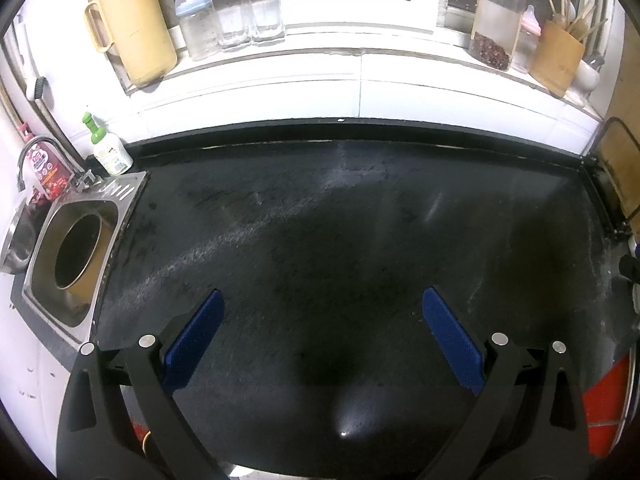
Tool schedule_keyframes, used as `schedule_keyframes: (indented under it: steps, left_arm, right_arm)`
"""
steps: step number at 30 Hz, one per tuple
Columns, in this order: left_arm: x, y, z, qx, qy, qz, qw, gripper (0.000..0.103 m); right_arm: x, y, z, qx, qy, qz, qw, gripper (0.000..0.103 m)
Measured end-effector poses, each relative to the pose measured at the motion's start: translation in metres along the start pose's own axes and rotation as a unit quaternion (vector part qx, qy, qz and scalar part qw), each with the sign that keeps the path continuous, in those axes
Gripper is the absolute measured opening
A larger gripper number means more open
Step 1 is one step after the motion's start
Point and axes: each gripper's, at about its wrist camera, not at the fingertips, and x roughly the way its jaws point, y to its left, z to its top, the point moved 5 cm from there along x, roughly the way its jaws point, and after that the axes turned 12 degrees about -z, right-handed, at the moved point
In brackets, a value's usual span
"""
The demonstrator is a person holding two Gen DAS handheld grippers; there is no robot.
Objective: Collect trash
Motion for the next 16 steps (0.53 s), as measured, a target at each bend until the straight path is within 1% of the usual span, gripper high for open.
schedule_keyframes:
  steps: [5, 6, 9, 12, 15, 16]
  left_arm:
    - [-0.003, -0.003, 0.002, 0.014, -0.015, 0.007, 0.9998, 0.096]
    - [-0.003, -0.004, 0.002, 0.013, -0.016, 0.000, 0.9998, 0.096]
    - [-0.001, -0.004, 0.004, 0.013, -0.013, -0.004, 0.9998, 0.096]
    - [0.007, -0.002, 0.004, 0.007, 0.002, -0.006, 1.0000, 0.096]
    - [0.013, 0.000, 0.004, 0.006, 0.002, -0.001, 1.0000, 0.096]
    - [0.016, 0.001, 0.004, 0.008, 0.001, -0.005, 1.0000, 0.096]
  right_arm:
    - [0.001, -0.001, 0.001, -0.001, 0.000, 0.000, 1.000, 0.096]
    - [0.002, -0.002, 0.001, 0.000, 0.001, -0.001, 1.000, 0.096]
    - [0.004, -0.004, -0.001, 0.001, 0.004, -0.002, 1.000, 0.096]
    - [0.005, -0.006, -0.001, 0.004, 0.004, -0.003, 1.000, 0.096]
    - [0.009, -0.009, -0.001, 0.005, 0.005, -0.003, 1.000, 0.096]
    - [0.010, -0.010, -0.001, 0.006, 0.005, -0.004, 1.000, 0.096]
